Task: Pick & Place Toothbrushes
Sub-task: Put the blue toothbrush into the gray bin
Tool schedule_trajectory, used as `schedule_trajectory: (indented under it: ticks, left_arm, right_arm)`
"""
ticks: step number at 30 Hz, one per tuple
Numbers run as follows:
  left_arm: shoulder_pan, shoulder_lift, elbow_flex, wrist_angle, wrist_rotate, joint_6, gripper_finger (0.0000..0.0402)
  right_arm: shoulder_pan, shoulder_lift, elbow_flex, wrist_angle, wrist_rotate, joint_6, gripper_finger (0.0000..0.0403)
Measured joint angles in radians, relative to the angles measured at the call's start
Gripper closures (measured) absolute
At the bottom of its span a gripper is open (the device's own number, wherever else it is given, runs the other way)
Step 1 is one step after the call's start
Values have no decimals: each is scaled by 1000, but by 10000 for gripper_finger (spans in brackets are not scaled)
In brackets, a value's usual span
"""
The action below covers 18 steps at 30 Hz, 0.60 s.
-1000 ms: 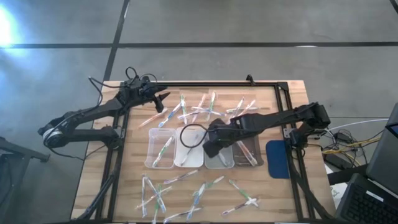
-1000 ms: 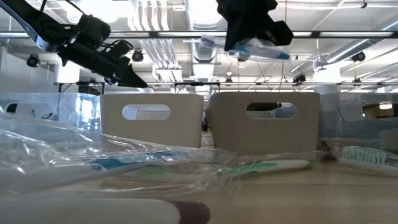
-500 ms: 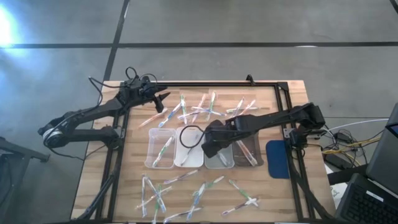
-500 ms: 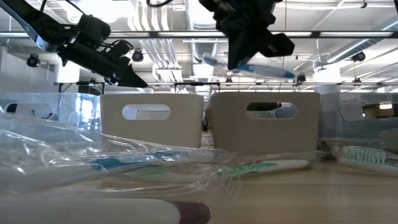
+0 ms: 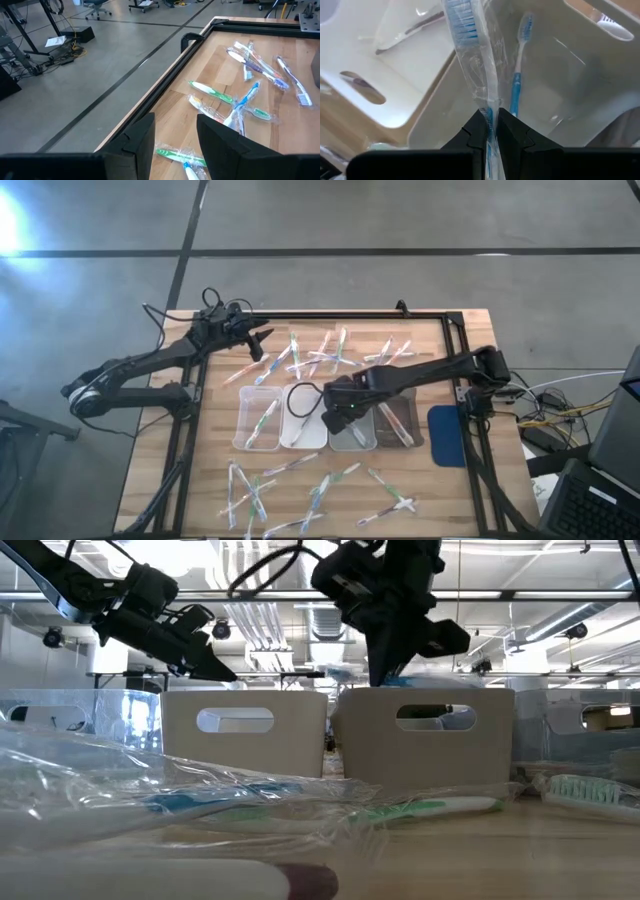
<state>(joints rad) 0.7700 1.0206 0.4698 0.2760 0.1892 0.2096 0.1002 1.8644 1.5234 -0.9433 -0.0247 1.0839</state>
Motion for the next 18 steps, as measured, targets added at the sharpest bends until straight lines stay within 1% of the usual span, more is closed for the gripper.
schedule_trajectory:
  ticks: [11, 18]
  left_arm:
    - [0, 0, 0, -4, 0, 0, 250]
    - [0, 0, 0, -4, 0, 0, 250]
  right_arm:
    - [-33, 5, -16, 1, -14, -4, 380]
    - [-37, 5, -68, 20, -31, 9, 380]
